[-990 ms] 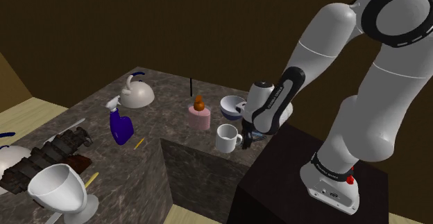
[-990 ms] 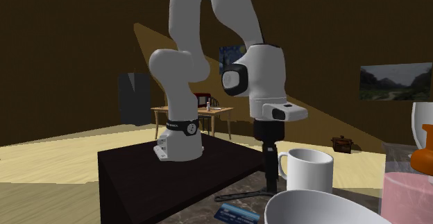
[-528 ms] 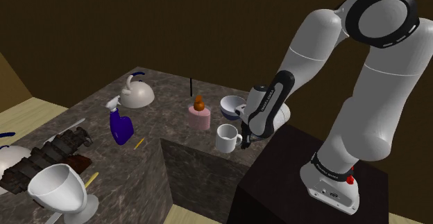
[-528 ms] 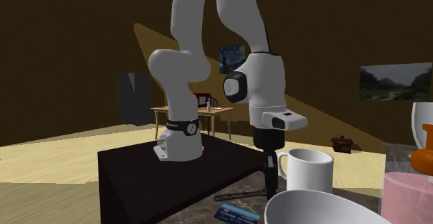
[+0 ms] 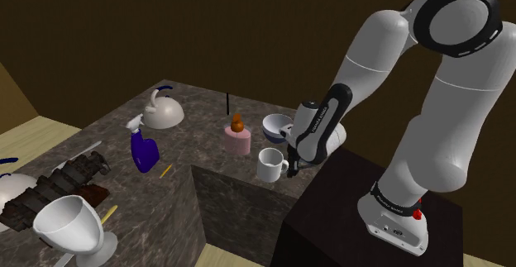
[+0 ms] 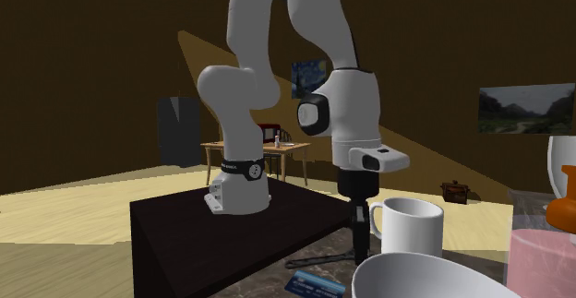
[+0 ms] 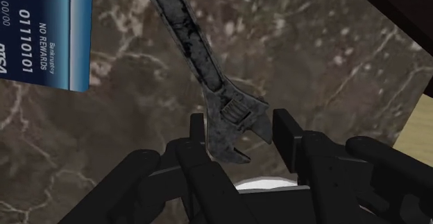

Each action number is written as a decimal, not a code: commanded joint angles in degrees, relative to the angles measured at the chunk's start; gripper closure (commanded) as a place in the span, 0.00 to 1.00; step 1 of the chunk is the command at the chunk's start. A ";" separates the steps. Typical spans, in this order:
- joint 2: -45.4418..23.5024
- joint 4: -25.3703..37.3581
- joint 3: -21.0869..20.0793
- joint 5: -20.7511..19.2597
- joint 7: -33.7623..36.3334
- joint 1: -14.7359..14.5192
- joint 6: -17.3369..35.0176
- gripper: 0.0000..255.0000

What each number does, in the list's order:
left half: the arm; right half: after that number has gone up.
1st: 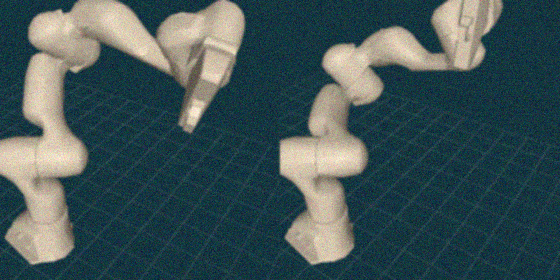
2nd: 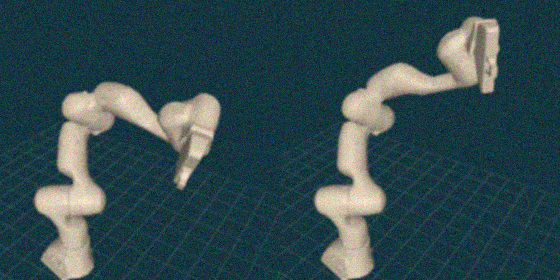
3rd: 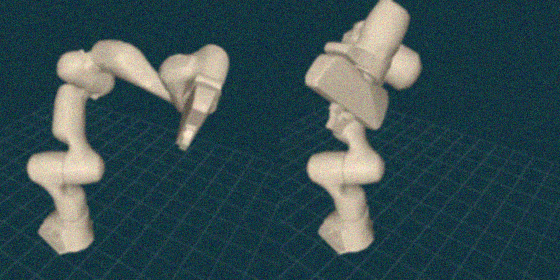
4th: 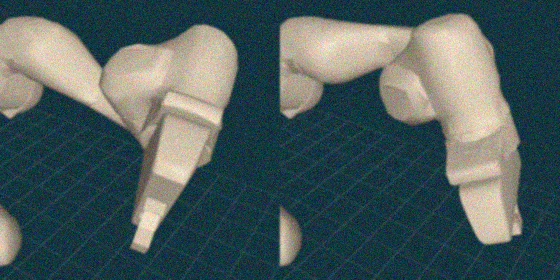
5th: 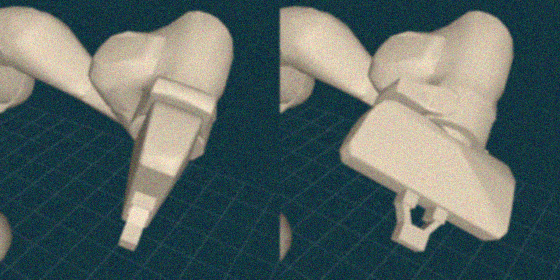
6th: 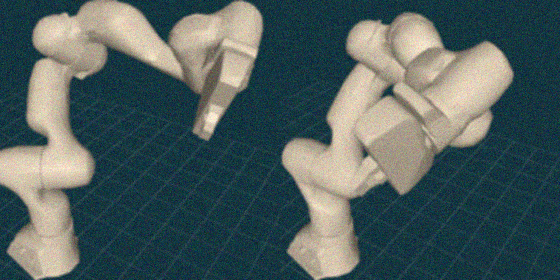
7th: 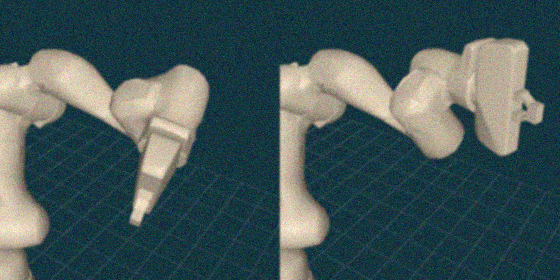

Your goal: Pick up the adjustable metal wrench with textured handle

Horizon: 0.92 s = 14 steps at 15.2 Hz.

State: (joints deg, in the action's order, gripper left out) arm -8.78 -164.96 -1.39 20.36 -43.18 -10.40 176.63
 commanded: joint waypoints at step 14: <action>18.89 -2.58 7.35 -18.57 13.85 -2.58 -16.37 1.00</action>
State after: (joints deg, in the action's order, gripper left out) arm 8.95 -167.56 6.09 2.32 -29.72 -13.23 161.49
